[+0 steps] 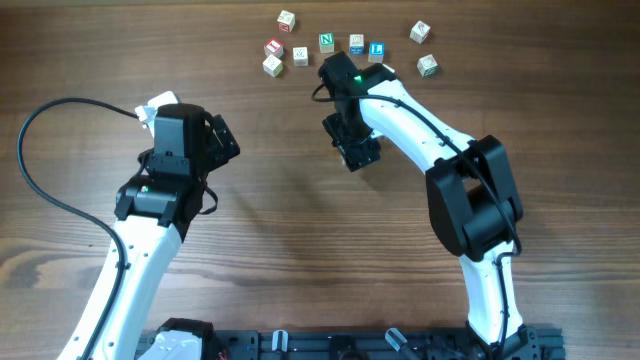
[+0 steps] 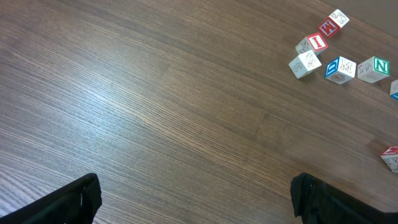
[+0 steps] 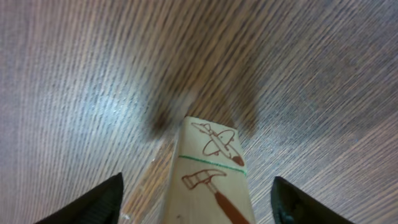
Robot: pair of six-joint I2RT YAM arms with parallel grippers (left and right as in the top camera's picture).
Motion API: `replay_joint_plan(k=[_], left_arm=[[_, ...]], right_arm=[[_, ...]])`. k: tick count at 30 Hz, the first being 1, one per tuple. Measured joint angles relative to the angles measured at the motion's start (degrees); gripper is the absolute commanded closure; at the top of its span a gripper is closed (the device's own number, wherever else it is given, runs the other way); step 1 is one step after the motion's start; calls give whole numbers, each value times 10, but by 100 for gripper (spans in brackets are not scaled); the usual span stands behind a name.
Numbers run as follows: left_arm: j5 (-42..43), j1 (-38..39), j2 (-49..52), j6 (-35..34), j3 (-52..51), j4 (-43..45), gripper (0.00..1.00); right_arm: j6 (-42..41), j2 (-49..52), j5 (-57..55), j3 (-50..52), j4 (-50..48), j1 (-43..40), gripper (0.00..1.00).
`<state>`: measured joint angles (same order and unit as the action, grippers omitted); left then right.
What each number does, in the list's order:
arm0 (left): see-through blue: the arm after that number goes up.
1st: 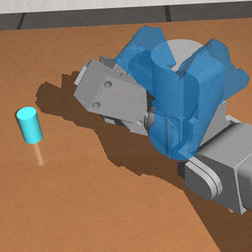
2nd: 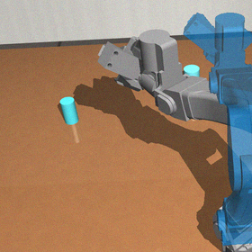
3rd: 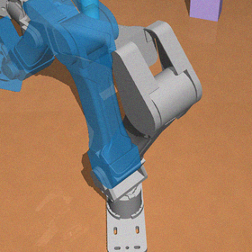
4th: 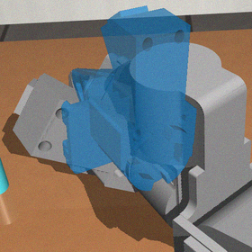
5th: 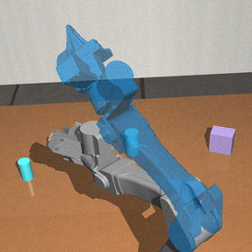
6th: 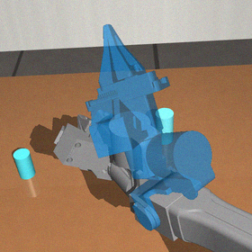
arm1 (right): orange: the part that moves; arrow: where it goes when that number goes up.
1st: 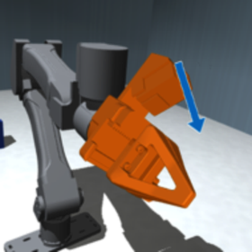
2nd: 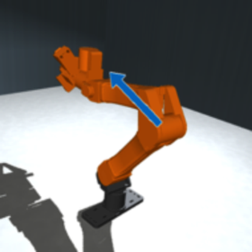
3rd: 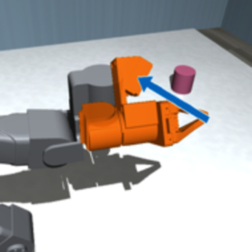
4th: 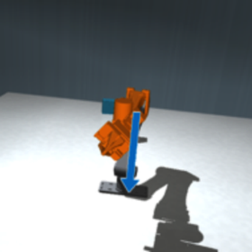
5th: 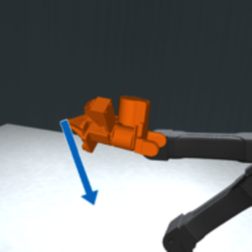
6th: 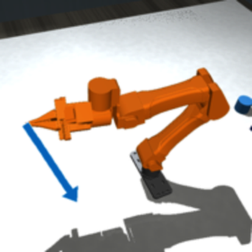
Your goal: Form a tower
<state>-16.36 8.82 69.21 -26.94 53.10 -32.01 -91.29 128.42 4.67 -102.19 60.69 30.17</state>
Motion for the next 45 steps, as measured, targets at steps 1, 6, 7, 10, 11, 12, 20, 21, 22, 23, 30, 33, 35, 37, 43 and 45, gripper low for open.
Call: replay_joint_plan(k=[1, 6, 7, 10, 11, 12, 20, 21, 22, 23, 30, 33, 35, 37, 43, 45], left_arm=[[0, 0, 0, 0, 0, 0, 0], [0, 0, 0, 0, 0, 0, 0], [0, 0, 0, 0, 0, 0, 0], [0, 0, 0, 0, 0, 0, 0], [0, 0, 0, 0, 0, 0, 0], [0, 0, 0, 0, 0, 0, 0], [0, 0, 0, 0, 0, 0, 0], [0, 0, 0, 0, 0, 0, 0], [0, 0, 0, 0, 0, 0, 0], [0, 0, 0, 0, 0, 0, 0], [0, 0, 0, 0, 0, 0, 0], [0, 0, 0, 0, 0, 0, 0], [0, 0, 0, 0, 0, 0, 0], [0, 0, 0, 0, 0, 0, 0], [0, 0, 0, 0, 0, 0, 0], [0, 0, 0, 0, 0, 0, 0]], right_arm=[[0, 0, 0, 1, 0, 0, 31], [0, 0, 0, 1, 1, 0, 39], [0, 0, 0, 1, 1, 0, 40], [0, 0, 0, 1, 1, 0, 44], [0, 0, 0, 1, 1, 0, 45], [0, 0, 0, 1, 1, 0, 46], [0, 0, 0, 1, 1, 0, 50], [0, 0, 0, 1, 1, 0, 51], [0, 0, 0, 1, 1, 0, 52], [0, 0, 0, 1, 1, 0, 53], [0, 0, 1, 1, 1, 0, 57], [0, 0, 2, 1, 1, 0, 60], [0, 0, 2, 1, 1, 0, 60], [0, 0, 2, 1, 1, 0, 60], [0, 0, 2, 1, 1, 0, 46], [0, 0, 2, 1, 1, 0, 47]])
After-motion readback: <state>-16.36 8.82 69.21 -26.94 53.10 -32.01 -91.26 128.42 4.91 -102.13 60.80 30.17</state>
